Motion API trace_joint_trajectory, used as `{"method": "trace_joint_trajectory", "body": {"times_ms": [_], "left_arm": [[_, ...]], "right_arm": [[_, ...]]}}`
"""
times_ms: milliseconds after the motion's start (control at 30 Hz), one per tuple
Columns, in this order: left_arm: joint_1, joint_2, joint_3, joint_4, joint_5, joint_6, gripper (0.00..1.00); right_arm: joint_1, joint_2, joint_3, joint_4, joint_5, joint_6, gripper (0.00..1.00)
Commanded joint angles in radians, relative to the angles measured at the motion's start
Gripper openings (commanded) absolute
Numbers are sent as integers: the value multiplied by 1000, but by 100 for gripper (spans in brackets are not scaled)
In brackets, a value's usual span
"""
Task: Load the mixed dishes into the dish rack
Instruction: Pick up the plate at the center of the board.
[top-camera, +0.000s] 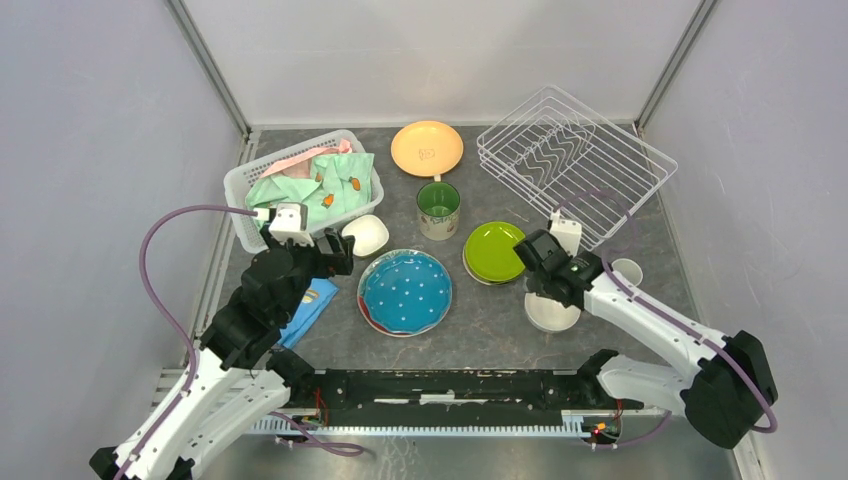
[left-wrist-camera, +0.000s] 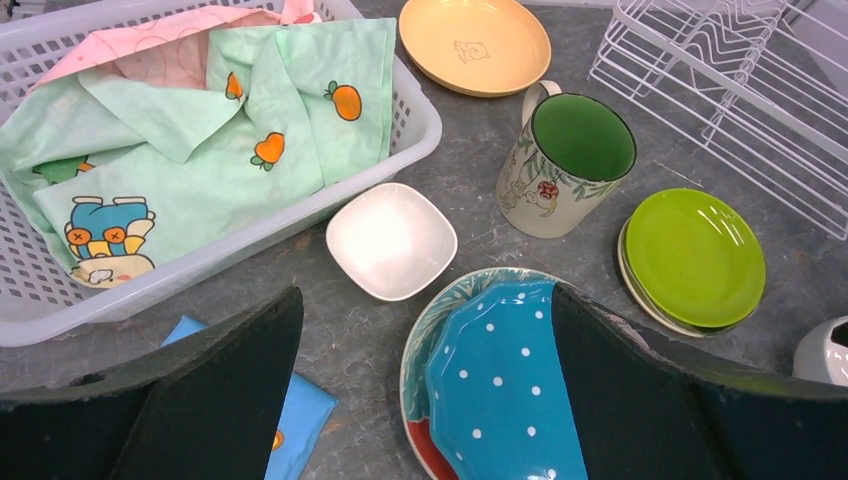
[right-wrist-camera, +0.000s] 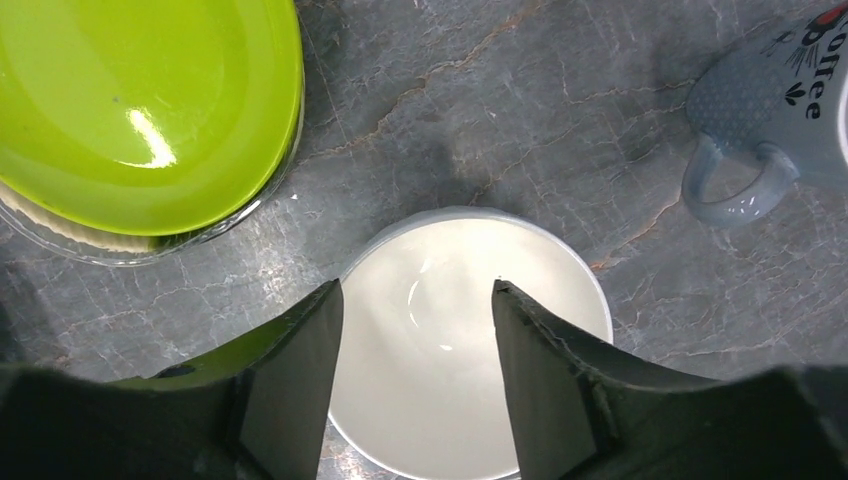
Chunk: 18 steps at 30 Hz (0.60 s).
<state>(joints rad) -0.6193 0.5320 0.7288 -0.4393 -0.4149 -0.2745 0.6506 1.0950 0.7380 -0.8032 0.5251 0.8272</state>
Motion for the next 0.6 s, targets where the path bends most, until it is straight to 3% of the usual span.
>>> {"method": "trace_joint_trajectory", "body": {"times_ms": [0,433,567], "left_arm": [[-3,-15,-2,34,-21,66,100],[-4,-50,-8,31,-62,63,100],[-4,-59,-10,31,-61,61,100]], "right_arm": [[1,35,63,-12,26,75,62],[2,112,244,-46,84,147,59],[1,128,244,-119,121,261,57]]}}
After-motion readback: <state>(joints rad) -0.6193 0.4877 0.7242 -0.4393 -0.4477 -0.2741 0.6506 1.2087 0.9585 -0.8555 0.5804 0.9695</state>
